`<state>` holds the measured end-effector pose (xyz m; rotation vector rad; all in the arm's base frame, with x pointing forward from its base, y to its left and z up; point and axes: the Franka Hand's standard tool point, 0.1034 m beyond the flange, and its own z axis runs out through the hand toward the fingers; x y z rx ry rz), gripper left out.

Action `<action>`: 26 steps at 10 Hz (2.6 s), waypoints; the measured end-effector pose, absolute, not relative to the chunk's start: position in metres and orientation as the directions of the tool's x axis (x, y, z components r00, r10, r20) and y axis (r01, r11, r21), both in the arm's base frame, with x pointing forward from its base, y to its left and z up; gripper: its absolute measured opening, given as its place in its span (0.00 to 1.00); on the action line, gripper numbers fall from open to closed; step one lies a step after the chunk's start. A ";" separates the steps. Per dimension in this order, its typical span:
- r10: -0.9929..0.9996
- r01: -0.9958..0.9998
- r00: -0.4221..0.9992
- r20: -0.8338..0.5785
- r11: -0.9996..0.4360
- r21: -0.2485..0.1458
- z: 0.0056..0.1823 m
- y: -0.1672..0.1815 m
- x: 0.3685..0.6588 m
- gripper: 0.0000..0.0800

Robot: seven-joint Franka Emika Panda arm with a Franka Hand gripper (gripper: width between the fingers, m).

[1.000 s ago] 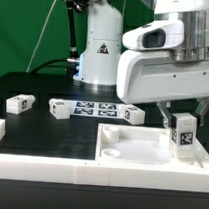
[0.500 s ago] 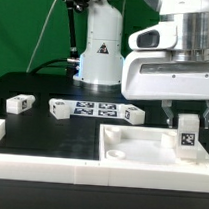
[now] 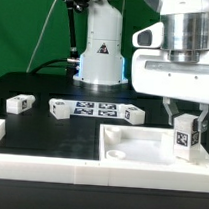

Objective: Assemble one leg

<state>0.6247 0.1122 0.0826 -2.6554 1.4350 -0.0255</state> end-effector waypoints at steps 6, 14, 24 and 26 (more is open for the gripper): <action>-0.930 -0.933 0.357 -0.087 -0.349 -0.090 0.083 0.112 0.624 0.56; -0.317 -0.313 0.948 0.016 -0.944 -0.106 0.081 0.121 0.621 0.81; 0.062 0.067 0.997 0.055 -0.995 -0.079 0.081 0.117 0.621 0.36; -0.027 -0.023 0.998 0.047 -0.996 -0.084 0.081 0.118 0.622 0.36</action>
Offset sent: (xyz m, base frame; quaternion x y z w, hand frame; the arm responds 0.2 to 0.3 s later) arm 0.0014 -0.0033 0.0027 -0.0196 -0.0027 0.1216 0.9924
